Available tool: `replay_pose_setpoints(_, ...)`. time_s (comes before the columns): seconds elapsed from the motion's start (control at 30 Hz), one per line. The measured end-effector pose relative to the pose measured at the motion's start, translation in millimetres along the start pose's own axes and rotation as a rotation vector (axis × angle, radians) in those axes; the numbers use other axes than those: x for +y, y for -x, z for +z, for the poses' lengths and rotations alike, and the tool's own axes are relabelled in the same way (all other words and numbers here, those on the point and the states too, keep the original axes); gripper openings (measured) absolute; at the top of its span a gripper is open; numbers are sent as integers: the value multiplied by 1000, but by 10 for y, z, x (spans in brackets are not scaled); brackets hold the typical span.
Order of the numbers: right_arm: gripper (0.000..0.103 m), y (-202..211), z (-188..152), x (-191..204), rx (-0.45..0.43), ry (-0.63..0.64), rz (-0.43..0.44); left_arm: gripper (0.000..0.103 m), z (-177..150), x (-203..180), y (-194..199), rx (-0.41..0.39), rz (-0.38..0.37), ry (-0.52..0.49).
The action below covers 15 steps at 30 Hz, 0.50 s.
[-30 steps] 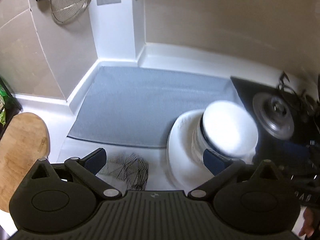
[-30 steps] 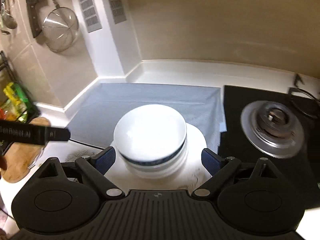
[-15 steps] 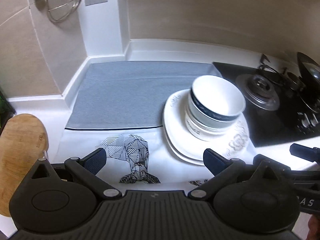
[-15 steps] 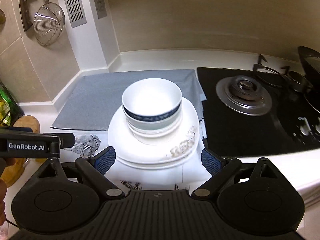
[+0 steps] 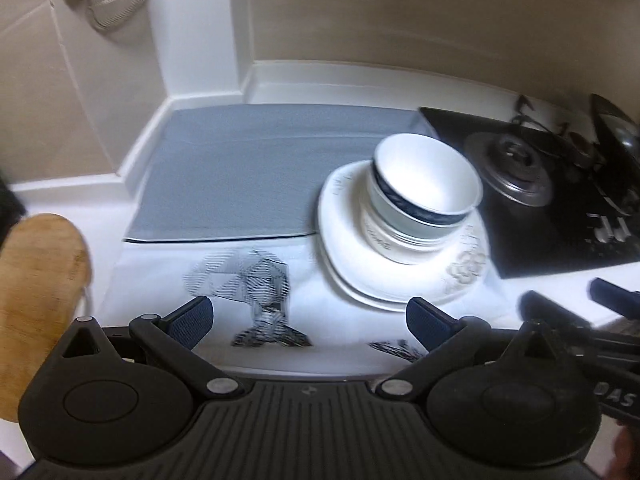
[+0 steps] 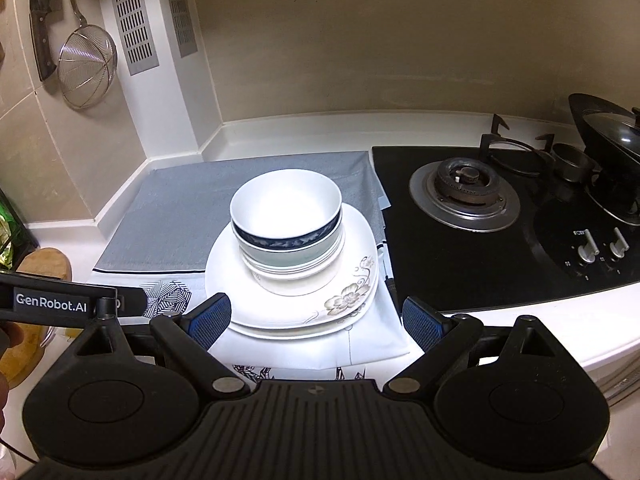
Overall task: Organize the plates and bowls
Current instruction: 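Open both tools, release the dish stack and pull back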
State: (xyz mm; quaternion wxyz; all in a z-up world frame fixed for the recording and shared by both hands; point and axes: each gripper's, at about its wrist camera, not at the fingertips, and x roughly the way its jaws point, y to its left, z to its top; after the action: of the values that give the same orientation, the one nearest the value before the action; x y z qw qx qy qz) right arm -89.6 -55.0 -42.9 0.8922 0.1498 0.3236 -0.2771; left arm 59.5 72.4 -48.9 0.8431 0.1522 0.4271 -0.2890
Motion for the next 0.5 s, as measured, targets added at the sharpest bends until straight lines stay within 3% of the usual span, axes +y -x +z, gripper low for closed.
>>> replay_pose_setpoints(0.23,94,-43,49,11,5,19,4,103,78,4,13,-56,53,-18)
replay_pose_setpoints(0.37,94,-77,72,49,9,38,15,103,92,10,-13,-45,15,-7)
replay_pose_setpoints(0.5,94,-111,87,68,16,47,12,103,90,-17,-31,-45,24,-24)
